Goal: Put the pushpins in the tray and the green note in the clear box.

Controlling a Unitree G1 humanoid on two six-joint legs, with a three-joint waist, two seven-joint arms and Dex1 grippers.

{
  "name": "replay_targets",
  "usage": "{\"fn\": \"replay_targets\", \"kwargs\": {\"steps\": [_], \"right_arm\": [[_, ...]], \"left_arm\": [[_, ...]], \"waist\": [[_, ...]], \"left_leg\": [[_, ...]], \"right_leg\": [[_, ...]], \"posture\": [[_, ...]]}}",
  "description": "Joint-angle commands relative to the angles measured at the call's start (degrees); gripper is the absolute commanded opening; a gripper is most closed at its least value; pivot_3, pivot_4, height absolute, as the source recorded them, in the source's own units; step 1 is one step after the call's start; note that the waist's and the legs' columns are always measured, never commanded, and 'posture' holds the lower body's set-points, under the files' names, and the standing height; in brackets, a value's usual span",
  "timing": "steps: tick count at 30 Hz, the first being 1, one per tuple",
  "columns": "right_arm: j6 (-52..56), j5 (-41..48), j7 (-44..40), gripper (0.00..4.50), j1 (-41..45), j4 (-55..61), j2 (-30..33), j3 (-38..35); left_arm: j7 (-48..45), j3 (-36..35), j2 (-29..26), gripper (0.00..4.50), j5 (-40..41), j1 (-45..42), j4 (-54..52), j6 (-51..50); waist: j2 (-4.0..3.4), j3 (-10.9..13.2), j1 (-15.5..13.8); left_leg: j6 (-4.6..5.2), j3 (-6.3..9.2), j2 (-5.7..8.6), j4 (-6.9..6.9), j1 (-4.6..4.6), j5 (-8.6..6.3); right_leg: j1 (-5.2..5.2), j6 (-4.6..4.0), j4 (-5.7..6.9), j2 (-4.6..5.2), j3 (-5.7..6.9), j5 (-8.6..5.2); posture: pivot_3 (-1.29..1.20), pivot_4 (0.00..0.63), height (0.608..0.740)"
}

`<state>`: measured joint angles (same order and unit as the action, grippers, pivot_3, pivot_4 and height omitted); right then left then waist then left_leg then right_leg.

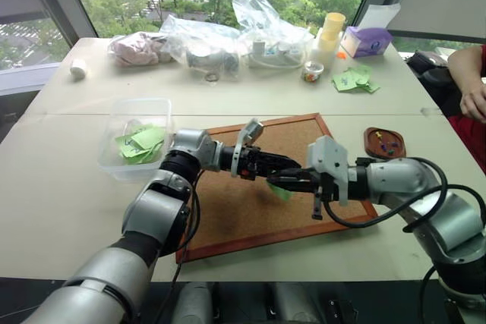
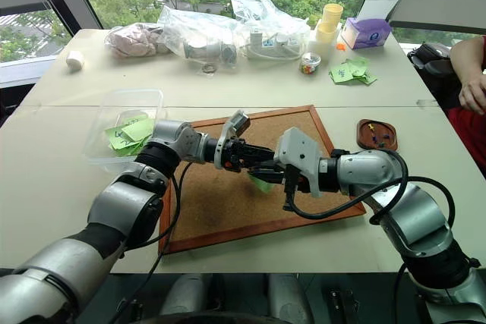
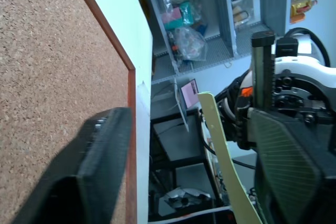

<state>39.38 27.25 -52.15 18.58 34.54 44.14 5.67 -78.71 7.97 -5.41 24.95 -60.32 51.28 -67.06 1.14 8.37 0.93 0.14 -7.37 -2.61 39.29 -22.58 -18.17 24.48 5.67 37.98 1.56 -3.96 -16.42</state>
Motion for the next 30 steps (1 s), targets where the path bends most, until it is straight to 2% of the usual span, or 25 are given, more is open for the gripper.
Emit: {"fn": "replay_targets", "kwargs": {"steps": [1, 5, 6, 14, 21, 25, 28, 30], "right_arm": [[-0.87, 0.2, 0.25, 0.0, 1.1, 1.95, 0.49, -0.72], [-1.08, -0.08, 0.48, 0.0, 1.2, 1.8, 0.42, -0.48], [-1.16, -0.16, 0.5, 0.0, 1.2, 1.77, 0.44, -0.44], [-3.01, -1.72, 2.86, 0.0, 0.57, 0.57, -0.85, -1.5], [-1.4, 0.05, 6.64, 0.0, 1.19, 1.17, -2.76, -3.77], [8.33, 12.08, 17.02, 0.0, 5.47, -0.22, -7.35, -19.26], [12.11, 15.73, 24.29, 0.0, 6.0, -3.38, -9.0, -29.36], [13.52, 15.22, 28.92, 0.0, 5.75, -6.29, -9.25, -33.9]], "left_arm": [[2.01, -3.35, 0.78, 2.22, 1.63, -1.15, -0.22, 0.51], [2.88, -4.64, 0.95, 0.25, 2.2, -1.37, -0.9, 0.6], [3.04, -4.84, 0.95, 0.1, 2.22, -1.43, -0.93, 0.51], [4.39, -6.51, -0.12, 0.1, 1.82, -0.61, -5.39, 6.81], [6.61, -6.76, -0.22, 0.1, 2.5, 1.64, -8.98, 6.99], [15.56, -9.96, -0.24, 0.1, 0.68, 3.74, -13.88, 16.12], [23.16, -10.54, -1.03, 0.1, -2.0, 4.4, -20.95, 23.72], [25.27, -8.62, -2.78, 0.1, -3.46, 5.31, -28.64, 25.01]], "waist": [[0.0, 0.0, 0.0], [0.01, 0.01, 0.02], [0.01, 0.01, 0.01], [0.01, 0.01, -0.03], [0.01, 0.01, -0.06], [0.03, 0.02, -0.05], [0.05, 0.03, -0.37], [0.05, 0.03, -0.36]], "left_leg": [[0.0, 0.0, 0.0, 0.0, 0.0, 0.0], [0.01, 0.0, 0.0, 0.0, 0.0, 0.0], [0.01, 0.0, 0.0, 0.0, 0.0, 0.0], [0.0, 0.0, 0.0, 0.0, 0.0, 0.0], [-0.12, -0.01, -0.01, 0.0, 0.0, 0.07], [-0.17, -0.01, -0.08, 0.02, 0.0, 0.09], [-0.2, -0.01, -0.09, 0.03, -0.01, 0.12], [-0.22, 0.0, -0.08, 0.0, -0.04, 0.12]], "right_leg": [[0.0, 0.0, 0.0, 0.0, 0.0, 0.0], [0.0, 0.0, 0.0, 0.0, 0.0, 0.0], [0.0, 0.0, 0.0, 0.0, 0.0, 0.0], [0.0, 0.0, 0.0, 0.0, 0.0, 0.0], [0.0, 0.0, 0.01, 0.0, 0.0, 0.0], [0.01, 0.01, 0.03, 0.02, -0.01, 0.01], [0.01, 0.0, 0.04, 0.09, 0.0, 0.01], [0.0, 0.0, 0.02, 0.14, 0.01, 0.01]], "posture": [[0.0, 0.15, 0.738], [0.0, 0.15, 0.738], [0.0, 0.15, 0.738], [0.0, 0.15, 0.738], [0.0, 0.15, 0.738], [0.0, 0.15, 0.738], [0.0, 0.15, 0.738], [0.0, 0.15, 0.738]]}}
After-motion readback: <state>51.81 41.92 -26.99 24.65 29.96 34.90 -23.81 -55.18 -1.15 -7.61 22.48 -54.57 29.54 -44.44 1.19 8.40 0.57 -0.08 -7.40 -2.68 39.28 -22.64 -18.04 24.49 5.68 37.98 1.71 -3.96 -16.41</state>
